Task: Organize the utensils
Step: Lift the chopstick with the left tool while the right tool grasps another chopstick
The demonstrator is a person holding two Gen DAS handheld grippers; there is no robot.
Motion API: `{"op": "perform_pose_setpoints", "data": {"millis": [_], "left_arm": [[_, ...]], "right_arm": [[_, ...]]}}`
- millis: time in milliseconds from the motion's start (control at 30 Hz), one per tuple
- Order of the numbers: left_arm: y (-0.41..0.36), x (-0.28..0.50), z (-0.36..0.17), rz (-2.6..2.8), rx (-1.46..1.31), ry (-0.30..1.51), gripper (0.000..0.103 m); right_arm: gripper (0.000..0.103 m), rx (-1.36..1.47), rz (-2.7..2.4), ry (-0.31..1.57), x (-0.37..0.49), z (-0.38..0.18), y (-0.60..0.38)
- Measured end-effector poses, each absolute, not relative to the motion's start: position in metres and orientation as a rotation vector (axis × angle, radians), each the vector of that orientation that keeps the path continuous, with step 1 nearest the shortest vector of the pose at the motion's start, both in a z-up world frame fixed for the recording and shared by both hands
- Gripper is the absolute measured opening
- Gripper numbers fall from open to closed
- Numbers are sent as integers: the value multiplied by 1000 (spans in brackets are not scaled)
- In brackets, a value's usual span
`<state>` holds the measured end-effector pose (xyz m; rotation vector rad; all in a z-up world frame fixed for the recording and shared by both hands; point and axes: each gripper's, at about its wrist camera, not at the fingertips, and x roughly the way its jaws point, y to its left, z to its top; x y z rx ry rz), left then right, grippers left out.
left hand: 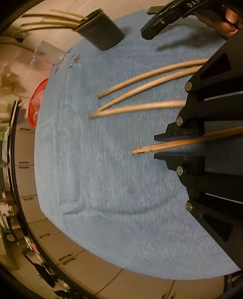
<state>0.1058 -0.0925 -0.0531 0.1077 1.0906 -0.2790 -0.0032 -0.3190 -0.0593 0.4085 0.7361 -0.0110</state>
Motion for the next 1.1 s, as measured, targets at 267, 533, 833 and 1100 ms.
{"op": "perform_pose_setpoints", "data": {"millis": [267,533,833,1100], "left_arm": [[-82,95,-58,-319,99,1005,12],[-77,81,-58,-324,108,959,12],[-71,90,-58,-348,66,973,12],[-71,89,-57,-343,76,968,11]], "right_arm": [[56,339,8,836,13,-55,-308],[37,303,99,1011,84,-35,-287],[37,205,50,1172,148,-55,-262],[16,-22,14,1190,154,-58,-224]]}}
